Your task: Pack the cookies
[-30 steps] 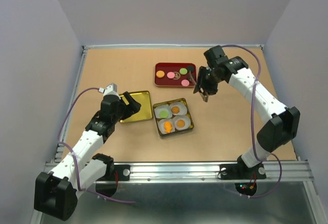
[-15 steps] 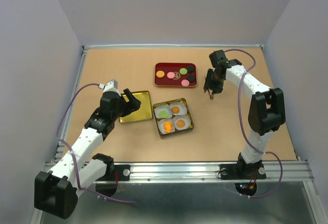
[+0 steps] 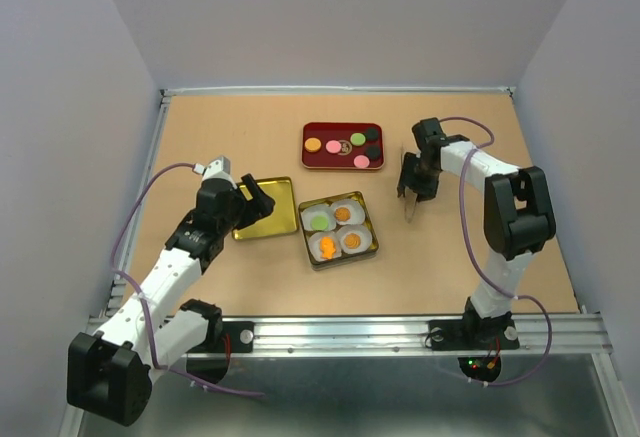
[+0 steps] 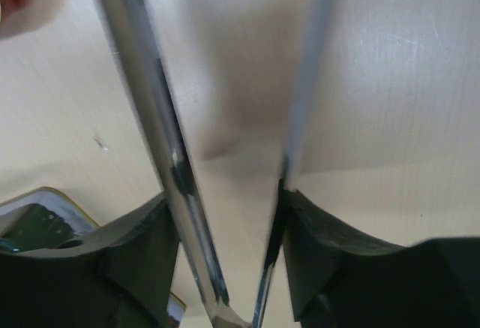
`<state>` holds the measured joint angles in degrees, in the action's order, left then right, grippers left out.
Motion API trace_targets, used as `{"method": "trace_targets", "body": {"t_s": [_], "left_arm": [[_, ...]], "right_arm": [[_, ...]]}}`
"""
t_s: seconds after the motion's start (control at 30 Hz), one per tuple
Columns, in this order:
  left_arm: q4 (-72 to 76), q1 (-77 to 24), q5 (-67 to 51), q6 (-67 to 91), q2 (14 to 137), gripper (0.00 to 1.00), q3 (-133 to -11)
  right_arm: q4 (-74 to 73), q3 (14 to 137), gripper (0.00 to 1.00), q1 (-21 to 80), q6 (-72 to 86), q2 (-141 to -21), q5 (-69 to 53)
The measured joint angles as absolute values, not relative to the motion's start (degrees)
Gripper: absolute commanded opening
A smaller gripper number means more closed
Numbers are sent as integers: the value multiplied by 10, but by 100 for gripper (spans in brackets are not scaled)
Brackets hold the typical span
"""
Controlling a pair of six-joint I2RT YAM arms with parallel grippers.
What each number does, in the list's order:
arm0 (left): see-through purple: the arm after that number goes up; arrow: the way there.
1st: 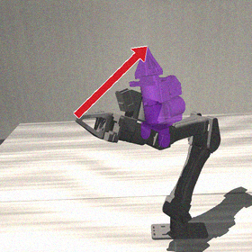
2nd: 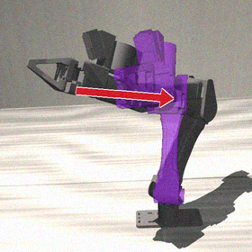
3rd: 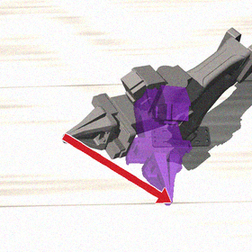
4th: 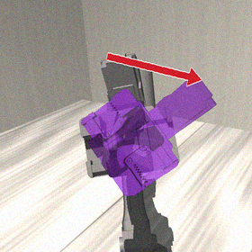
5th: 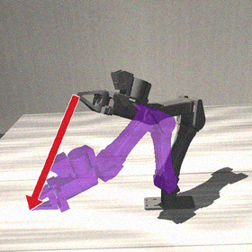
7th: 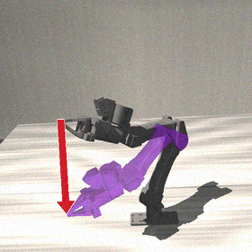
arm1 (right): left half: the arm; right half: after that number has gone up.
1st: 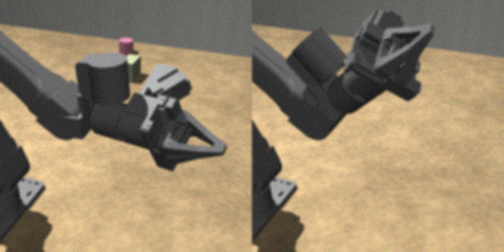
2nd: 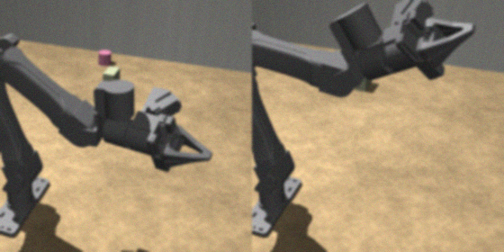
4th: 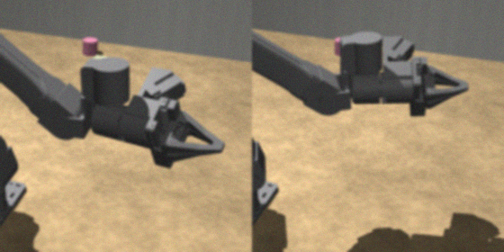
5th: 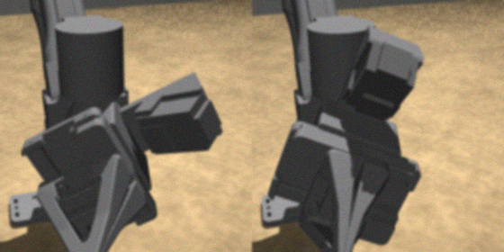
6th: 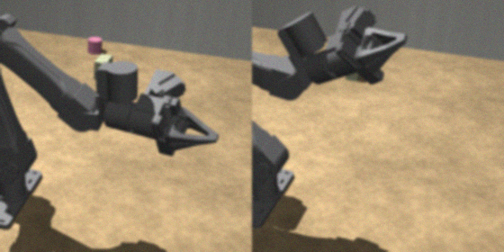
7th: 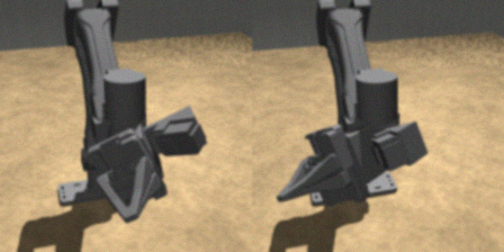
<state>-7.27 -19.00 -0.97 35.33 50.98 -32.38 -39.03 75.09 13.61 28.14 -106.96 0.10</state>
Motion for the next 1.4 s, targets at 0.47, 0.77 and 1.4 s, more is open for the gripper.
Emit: {"method": "trace_targets", "body": {"t_s": [0.47,0.77,1.4], "left_arm": [[-81,-190,-3,354,513,87,-324],[-116,-166,32,365,562,89,-348],[-146,-39,91,334,807,75,-430]], "right_arm": [[-373,723,85,131,266,-1070,-7],[-383,724,88,131,268,-1058,29],[-411,654,92,218,347,-768,-35]]}}
